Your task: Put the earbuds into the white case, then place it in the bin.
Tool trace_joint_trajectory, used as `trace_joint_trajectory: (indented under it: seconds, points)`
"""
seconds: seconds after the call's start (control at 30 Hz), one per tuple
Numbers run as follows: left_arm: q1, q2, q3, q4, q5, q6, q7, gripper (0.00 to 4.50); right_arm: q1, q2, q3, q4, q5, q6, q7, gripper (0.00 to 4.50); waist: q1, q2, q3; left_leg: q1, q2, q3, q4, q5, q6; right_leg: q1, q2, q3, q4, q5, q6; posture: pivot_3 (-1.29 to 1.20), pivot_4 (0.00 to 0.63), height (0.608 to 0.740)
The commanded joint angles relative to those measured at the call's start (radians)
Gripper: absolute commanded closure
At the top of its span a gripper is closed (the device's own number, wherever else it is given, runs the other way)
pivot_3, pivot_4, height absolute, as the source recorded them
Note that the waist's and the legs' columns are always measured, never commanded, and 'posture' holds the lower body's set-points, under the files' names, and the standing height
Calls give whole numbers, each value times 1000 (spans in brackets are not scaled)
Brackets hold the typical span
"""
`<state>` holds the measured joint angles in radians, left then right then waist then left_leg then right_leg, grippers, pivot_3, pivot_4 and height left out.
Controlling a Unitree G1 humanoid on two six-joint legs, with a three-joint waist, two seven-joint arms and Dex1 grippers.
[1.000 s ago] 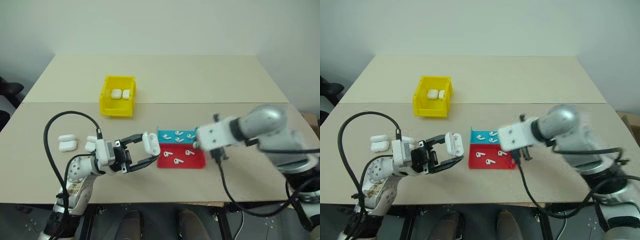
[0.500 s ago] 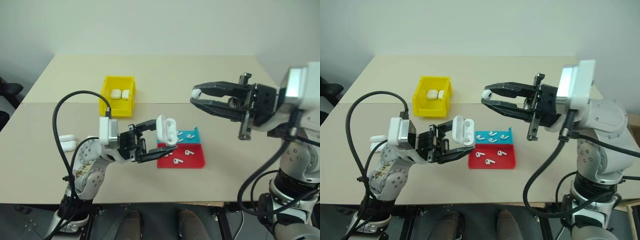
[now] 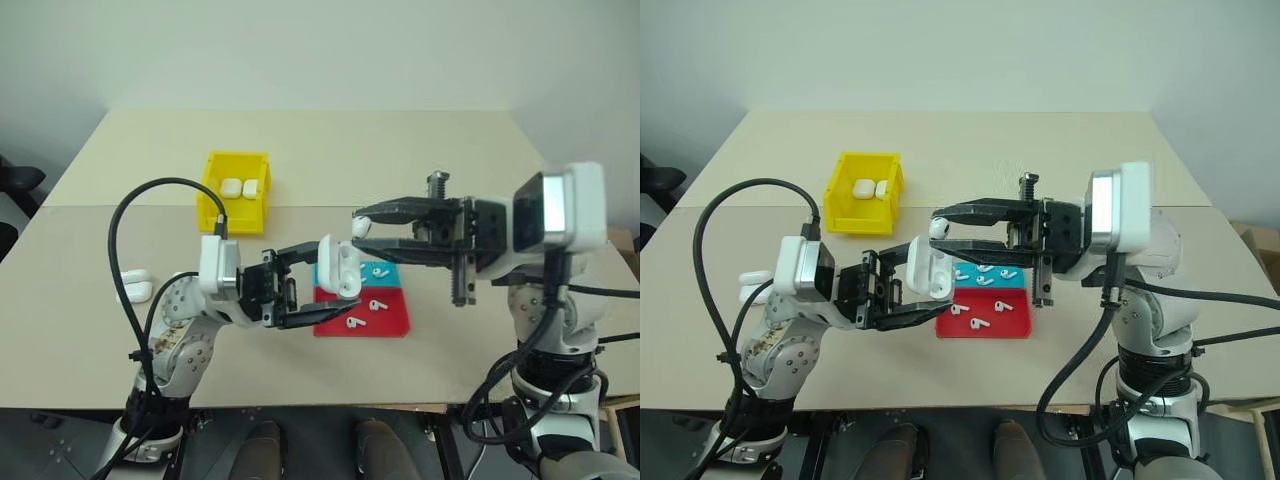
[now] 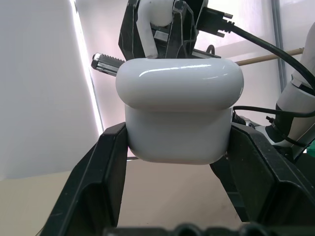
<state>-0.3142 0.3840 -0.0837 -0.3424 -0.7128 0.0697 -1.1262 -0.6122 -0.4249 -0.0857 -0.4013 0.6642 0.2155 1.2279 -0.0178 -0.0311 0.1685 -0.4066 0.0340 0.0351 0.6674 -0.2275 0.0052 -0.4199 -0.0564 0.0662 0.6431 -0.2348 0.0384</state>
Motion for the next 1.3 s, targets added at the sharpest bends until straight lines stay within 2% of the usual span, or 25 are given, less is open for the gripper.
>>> trace_joint_trajectory:
  seconds: [0.03, 1.3]
  points:
    - [2, 5, 17, -45, -8, 1, 6, 1752, 9, -22, 6, 2, -12, -53, 8, 3407, 0, 0, 0, 0, 0, 0, 0, 0, 0, 0, 0, 0, 0, 0, 0, 0, 150, 740]
    - [12, 6, 7, -47, 11, -11, 12, 1752, 48, -46, 131, 73, -137, -254, -23, 3407, 1, 0, 0, 0, 0, 0, 0, 0, 0, 0, 0, 0, 0, 0, 0, 0, 150, 740]
